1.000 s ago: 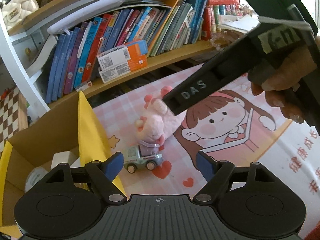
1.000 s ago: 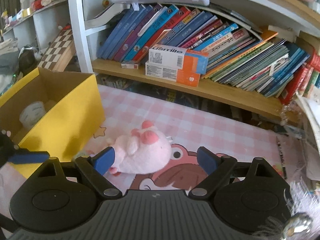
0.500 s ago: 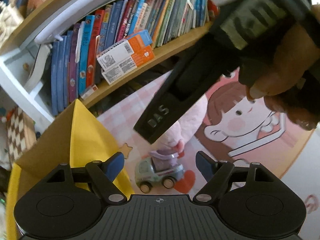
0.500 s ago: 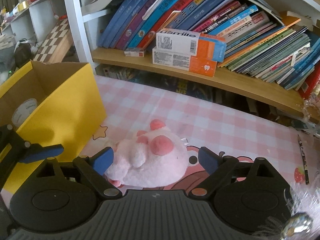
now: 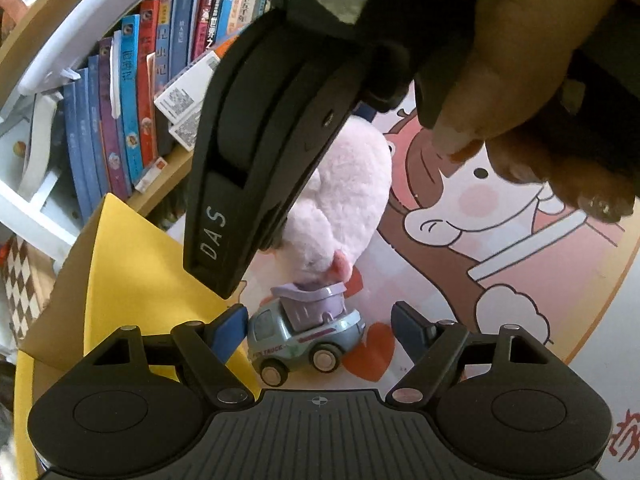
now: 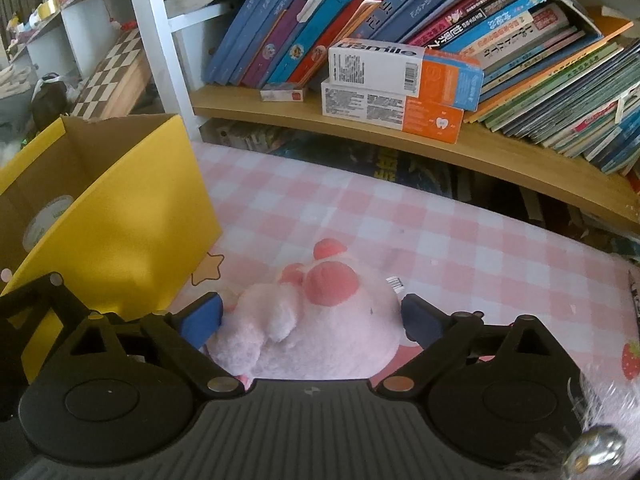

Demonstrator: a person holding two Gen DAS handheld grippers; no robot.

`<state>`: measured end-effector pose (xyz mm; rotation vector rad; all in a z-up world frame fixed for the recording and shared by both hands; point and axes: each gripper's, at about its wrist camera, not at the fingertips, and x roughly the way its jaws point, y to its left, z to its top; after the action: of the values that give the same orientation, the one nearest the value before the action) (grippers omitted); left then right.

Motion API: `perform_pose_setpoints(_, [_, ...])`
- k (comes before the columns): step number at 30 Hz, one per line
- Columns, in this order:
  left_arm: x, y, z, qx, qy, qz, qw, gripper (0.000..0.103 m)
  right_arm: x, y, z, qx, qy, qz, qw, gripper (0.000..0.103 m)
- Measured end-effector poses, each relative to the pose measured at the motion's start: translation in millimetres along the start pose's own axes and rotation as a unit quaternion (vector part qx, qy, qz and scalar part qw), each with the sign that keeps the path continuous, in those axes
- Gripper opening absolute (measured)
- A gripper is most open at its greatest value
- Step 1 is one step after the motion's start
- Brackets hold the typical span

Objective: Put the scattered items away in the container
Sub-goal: 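Close the left tool on the grey toy truck while the right tool grasps the pink plush pig, then lift the toy truck with the left tool while the right tool carries the plush pig to the box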

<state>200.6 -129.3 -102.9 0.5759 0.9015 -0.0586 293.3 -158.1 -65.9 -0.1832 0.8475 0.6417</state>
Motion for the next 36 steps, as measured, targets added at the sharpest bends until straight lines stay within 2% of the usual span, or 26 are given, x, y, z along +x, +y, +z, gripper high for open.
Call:
perform_pose_setpoints(3, [0, 2, 0, -0.001, -0.003, -0.005, 1.0, 0.079, 1, -1, 0, 0.003, -0.001, 0.003, 1.0, 0.095])
perform_pose_setpoints(5, [0, 4, 0, -0.003, 0.0, -0.002, 1.0, 0.061, 0, -3, 0, 0.005, -0.002, 0.007, 1.0, 0.09])
perform_pose_setpoints(9, [-6, 11, 0, -0.017, -0.004, -0.022, 0.9996, 0.062, -5, -7, -2, 0.013, -0.004, 0.015, 1.0, 0.081])
perform_pose_setpoints(12, [-13, 13, 0, -0.034, -0.015, -0.053, 0.9979, 0.062, -13, -8, -2, 0.016, -0.012, 0.014, 1.0, 0.065])
perform_pose_setpoints(13, [-17, 12, 0, -0.035, -0.019, -0.06, 0.9974, 0.062, -17, -8, -1, 0.016, -0.018, 0.011, 1.0, 0.053])
perform_pose_setpoints(25, [-76, 12, -13, -0.038, -0.06, -0.119, 0.9904, 0.062, -52, -13, -21, 0.036, -0.014, 0.004, 0.999, 0.051])
perform_pose_setpoints(36, [-116, 2, -32, -0.052, -0.09, -0.139, 0.9848, 0.062, -109, -7, -52, 0.046, -0.033, -0.033, 0.998, 0.051])
